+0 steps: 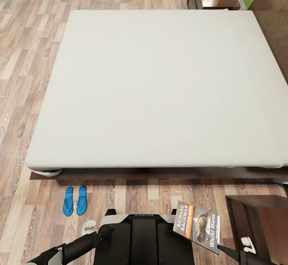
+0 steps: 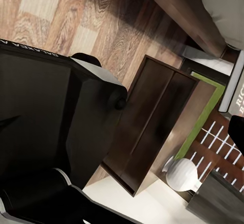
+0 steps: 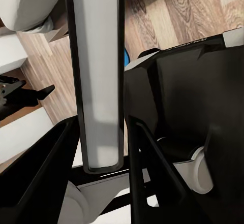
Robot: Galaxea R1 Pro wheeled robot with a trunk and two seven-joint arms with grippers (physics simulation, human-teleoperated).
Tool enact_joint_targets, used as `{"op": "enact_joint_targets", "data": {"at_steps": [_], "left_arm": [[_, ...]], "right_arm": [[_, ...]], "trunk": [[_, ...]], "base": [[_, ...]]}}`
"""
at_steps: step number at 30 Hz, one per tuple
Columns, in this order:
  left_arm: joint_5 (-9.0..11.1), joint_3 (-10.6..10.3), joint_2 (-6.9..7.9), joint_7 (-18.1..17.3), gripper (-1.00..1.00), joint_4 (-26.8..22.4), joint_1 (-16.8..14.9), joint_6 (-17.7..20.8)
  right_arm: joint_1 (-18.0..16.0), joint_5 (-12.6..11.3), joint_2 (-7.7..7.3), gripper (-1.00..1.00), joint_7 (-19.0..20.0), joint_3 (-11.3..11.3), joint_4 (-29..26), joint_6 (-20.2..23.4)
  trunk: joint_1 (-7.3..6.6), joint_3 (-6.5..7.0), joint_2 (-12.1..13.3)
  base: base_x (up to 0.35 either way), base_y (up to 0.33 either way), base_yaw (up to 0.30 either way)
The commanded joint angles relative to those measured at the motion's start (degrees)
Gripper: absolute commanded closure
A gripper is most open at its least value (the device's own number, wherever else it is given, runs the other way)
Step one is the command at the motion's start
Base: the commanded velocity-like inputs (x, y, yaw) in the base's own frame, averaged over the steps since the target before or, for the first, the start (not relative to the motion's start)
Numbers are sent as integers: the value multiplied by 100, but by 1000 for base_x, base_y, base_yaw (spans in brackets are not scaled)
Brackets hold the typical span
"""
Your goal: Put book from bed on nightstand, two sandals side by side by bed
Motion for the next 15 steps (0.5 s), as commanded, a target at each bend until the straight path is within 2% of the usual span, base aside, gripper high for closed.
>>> {"op": "enact_joint_targets", "data": {"at_steps": [1, 15], "left_arm": [[55, -48, 2, -18, -100, 0, -1, 25], [55, -48, 2, -26, -100, 0, -1, 25]], "right_arm": [[-1, -48, -3, 100, 12, 38, -1, 58], [-1, -48, -3, 100, 35, 30, -1, 31]], "trunk": [[3, -6, -8], [3, 58, -8]], "base": [[0, 0, 0], [0, 0, 0]]}}
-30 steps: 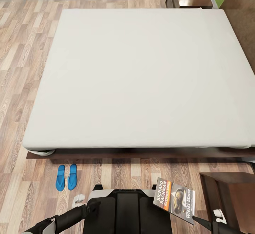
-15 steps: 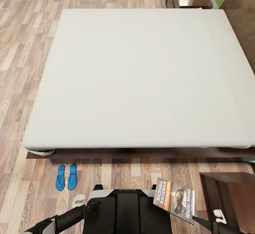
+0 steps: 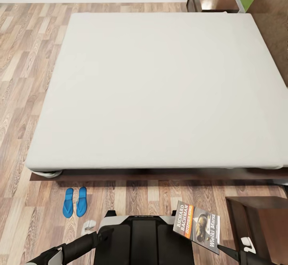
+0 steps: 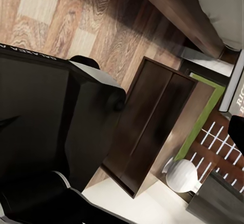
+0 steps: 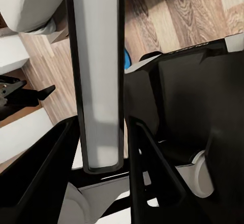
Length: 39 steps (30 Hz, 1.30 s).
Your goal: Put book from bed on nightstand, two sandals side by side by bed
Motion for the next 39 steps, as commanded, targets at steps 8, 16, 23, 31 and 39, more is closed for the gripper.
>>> {"op": "enact_joint_targets", "data": {"at_steps": [8, 16, 23, 31, 39], "left_arm": [[55, -49, 2, -15, -100, 0, -1, 25], [55, -49, 2, -16, -100, 0, -1, 25], [55, -49, 1, -18, -100, 0, -1, 25], [55, -49, -3, -9, -100, 1, -1, 25], [55, -49, -15, -8, -100, 76, -1, 18]], "right_arm": [[-1, -46, -3, 100, 17, 39, 0, 57], [-1, -46, -3, 100, 25, 38, 0, 57], [-1, -47, -3, 100, 24, 39, -2, 57], [-1, -48, -3, 100, 8, 38, 0, 57], [-1, -46, -3, 100, -4, 39, 0, 57]], "trunk": [[4, 69, -8], [4, 143, -8], [4, 192, -8], [4, 220, -8], [4, 294, -8]], "base": [[0, 0, 0], [0, 0, 0], [0, 0, 0], [0, 0, 0], [0, 0, 0]]}}
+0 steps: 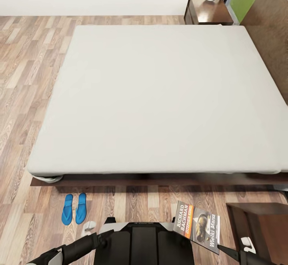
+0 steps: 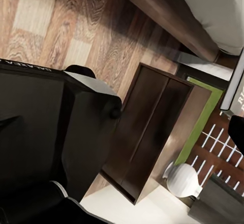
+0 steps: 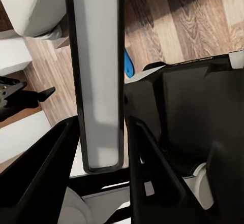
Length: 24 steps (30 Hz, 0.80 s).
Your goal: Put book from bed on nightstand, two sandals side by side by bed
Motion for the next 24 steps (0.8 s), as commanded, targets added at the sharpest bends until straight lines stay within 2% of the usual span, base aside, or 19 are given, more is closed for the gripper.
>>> {"op": "enact_joint_targets", "data": {"at_steps": [1, 6, 9, 13, 16, 19, 21, 23, 24], "left_arm": [[55, -49, 1, -17, -100, 4, -2, 24], [55, -49, 1, 9, -100, 11, -2, 13], [55, -49, 1, 204, -100, 15, -2, -109], [62, -53, -4, 986, -100, 19, 3, -467], [61, -62, -29, 1526, -100, 20, 103, -568], [32, -78, -39, 1804, -100, 15, 332, -611], [-64, -122, -45, 1875, -100, 14, 439, -651], [-265, -199, -81, 1912, -100, 13, 503, -742], [-453, -253, -132, 1934, -100, 12, 527, -820]], "right_arm": [[-1, -46, -3, 100, 10, 39, 0, 59], [-1, -46, -3, 100, 7, 40, 0, 59], [-1, -46, -3, 100, 7, 39, 0, 59], [-1, -46, -3, 100, 4, 45, 0, 59], [-1, -46, -3, 100, 1, 45, 0, 59], [-1, -46, -3, 100, 5, 42, 0, 59], [-1, -46, -3, 100, 7, 40, 0, 59], [-1, -46, -3, 100, 7, 39, 0, 59], [-1, -46, -3, 100, 7, 42, 0, 59]], "trunk": [[3, 4, -8], [3, 50, -8], [3, 78, -8], [3, 115, -8], [3, 143, -8], [3, 171, -8], [3, 190, -8], [3, 208, -8], [3, 217, -8]], "base": [[0, 0, 0], [0, 0, 0], [0, 0, 0], [0, 0, 0], [0, 0, 0], [0, 0, 0], [0, 0, 0], [0, 0, 0], [0, 0, 0]]}}
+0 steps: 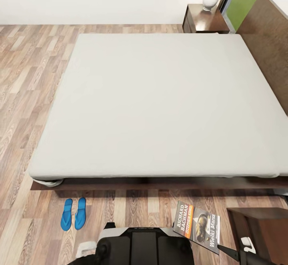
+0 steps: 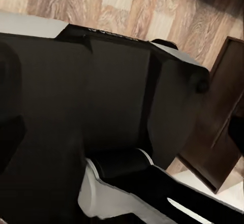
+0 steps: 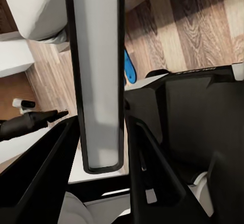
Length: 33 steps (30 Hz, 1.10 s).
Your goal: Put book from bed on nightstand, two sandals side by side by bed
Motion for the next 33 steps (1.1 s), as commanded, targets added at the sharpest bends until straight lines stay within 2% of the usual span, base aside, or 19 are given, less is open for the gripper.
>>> {"op": "enact_joint_targets", "data": {"at_steps": [1, 2, 3, 5, 8, 10, 12, 17, 24, 33], "left_arm": [[-196, -76, -49, 31, -100, 6, 13, -125], [-305, -89, -69, 59, -100, 7, 18, -159], [-503, -108, -98, 132, -100, 10, 26, -214], [-700, -120, -123, 285, -100, 12, 33, -263], [-844, -121, -133, 664, -100, 8, 38, -305], [-869, -106, -133, 886, -100, 6, 39, -324], [-868, -77, -133, 959, -100, 8, 40, -366], [-779, -10, -132, 1064, -100, 13, 40, -562], [-759, -1, -137, 1357, -100, 19, 40, -593], [-756, -9, -158, 1564, -100, 23, 43, -596]], "right_arm": [[-2, -46, -3, 100, 13, 39, 0, 59], [-2, -46, -3, 100, 13, 40, 0, 59], [-2, -46, -3, 100, 12, 39, 0, 59], [-2, -46, -3, 100, 12, 38, 0, 59], [-2, -47, -3, 100, 12, 38, 0, 59], [-2, -47, -3, 100, 12, 41, 0, 59], [-2, -47, -3, 100, 12, 40, 0, 59], [-2, -46, -3, 100, 7, 41, 0, 59], [-2, -46, -3, 100, 4, 40, 0, 59], [-2, -48, -3, 100, 4, 37, 0, 59]], "trunk": [[4, 4, -8], [4, 13, -8], [4, 22, -8], [4, 41, -8], [4, 69, -8], [4, 87, -8], [4, 106, -8], [4, 152, -8], [4, 217, -8], [4, 301, -8]], "base": [[0, 0, 0], [0, 0, 0], [0, 0, 0], [0, 0, 0], [0, 0, 0], [0, 0, 0], [0, 0, 0], [0, 0, 0], [0, 0, 0], [0, 0, 0]]}}
